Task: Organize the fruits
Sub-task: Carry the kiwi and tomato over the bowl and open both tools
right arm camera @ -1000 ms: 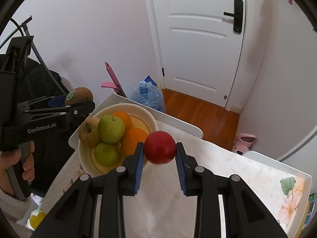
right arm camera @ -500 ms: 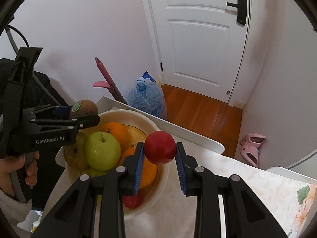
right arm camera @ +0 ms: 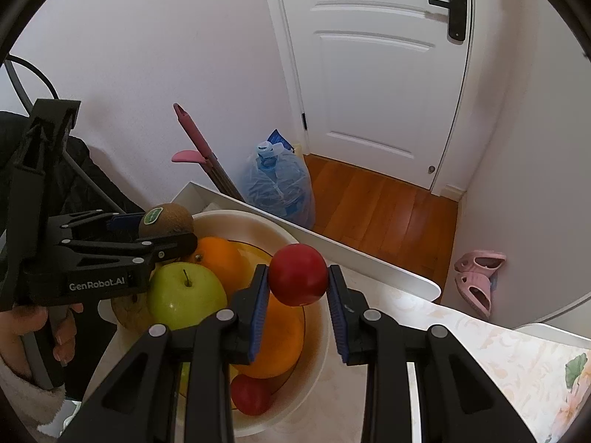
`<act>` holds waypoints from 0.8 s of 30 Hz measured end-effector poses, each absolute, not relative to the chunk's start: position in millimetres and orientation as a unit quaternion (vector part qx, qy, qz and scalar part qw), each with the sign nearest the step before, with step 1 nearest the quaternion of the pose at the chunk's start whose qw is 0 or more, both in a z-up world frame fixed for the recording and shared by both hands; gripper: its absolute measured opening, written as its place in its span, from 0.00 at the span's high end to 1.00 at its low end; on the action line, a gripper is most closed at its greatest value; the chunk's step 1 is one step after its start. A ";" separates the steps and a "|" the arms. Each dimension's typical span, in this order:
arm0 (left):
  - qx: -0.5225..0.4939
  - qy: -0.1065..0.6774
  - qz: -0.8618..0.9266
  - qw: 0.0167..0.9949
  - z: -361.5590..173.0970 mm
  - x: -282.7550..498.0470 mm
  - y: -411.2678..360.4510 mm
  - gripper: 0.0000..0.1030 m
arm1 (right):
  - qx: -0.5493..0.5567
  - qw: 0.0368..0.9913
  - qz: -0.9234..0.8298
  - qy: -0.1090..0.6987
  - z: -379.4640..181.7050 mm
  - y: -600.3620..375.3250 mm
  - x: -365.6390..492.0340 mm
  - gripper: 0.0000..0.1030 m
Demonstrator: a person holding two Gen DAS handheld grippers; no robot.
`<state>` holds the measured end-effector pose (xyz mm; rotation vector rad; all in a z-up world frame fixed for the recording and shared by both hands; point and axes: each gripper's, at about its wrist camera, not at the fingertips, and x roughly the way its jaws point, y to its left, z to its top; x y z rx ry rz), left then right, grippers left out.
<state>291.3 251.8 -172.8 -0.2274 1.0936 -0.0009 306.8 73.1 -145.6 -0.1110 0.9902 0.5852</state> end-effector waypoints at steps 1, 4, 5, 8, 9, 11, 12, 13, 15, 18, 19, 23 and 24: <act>-0.109 0.515 -0.001 0.850 -170.9 290.8 252.4 0.25 | -0.053 0.838 0.277 0.468 -145.4 73.1 307.0 0.72; -0.109 0.502 -0.001 0.858 -166.1 289.0 253.4 0.05 | -0.053 0.837 0.279 0.468 -145.4 74.5 308.5 0.72; -0.110 0.499 -0.002 0.859 -165.0 288.3 253.3 0.05 | -0.053 0.837 0.278 0.468 -145.4 74.5 309.2 0.72; -0.114 0.494 -0.001 0.862 -160.8 285.9 254.6 0.05 | -0.052 0.837 0.279 0.469 -145.4 74.3 310.8 0.72; -0.116 0.493 0.000 0.862 -159.2 284.5 255.1 0.05 | -0.051 0.837 0.279 0.469 -144.9 74.5 311.4 0.72; -0.120 0.490 0.004 0.863 -154.7 280.4 256.3 0.05 | -0.048 0.836 0.280 0.470 -144.1 76.2 312.9 0.72; -0.120 0.489 0.007 0.864 -152.5 277.9 256.8 0.05 | -0.047 0.835 0.281 0.470 -143.7 76.5 313.3 0.72; -0.118 0.488 0.011 0.865 -150.2 275.1 257.6 0.04 | -0.047 0.835 0.282 0.471 -143.2 76.9 314.0 0.72; -0.113 0.486 0.018 0.866 -146.3 269.4 258.0 0.00 | -0.047 0.832 0.286 0.472 -142.2 78.8 315.5 0.72; -0.108 0.482 0.025 0.869 -140.0 259.7 259.4 0.00 | -0.050 0.827 0.294 0.476 -142.7 82.6 317.3 0.72; -0.107 0.480 0.027 0.870 -138.5 256.7 260.0 0.00 | -0.051 0.825 0.297 0.478 -143.7 83.3 318.5 0.72; -0.107 0.477 0.032 0.872 -135.9 248.0 262.6 0.00 | -0.049 0.814 0.307 0.491 -151.4 86.3 322.9 0.72; -0.107 0.476 0.032 0.872 -135.7 246.3 262.6 0.00 | -0.047 0.811 0.309 0.495 -154.4 86.7 324.4 0.72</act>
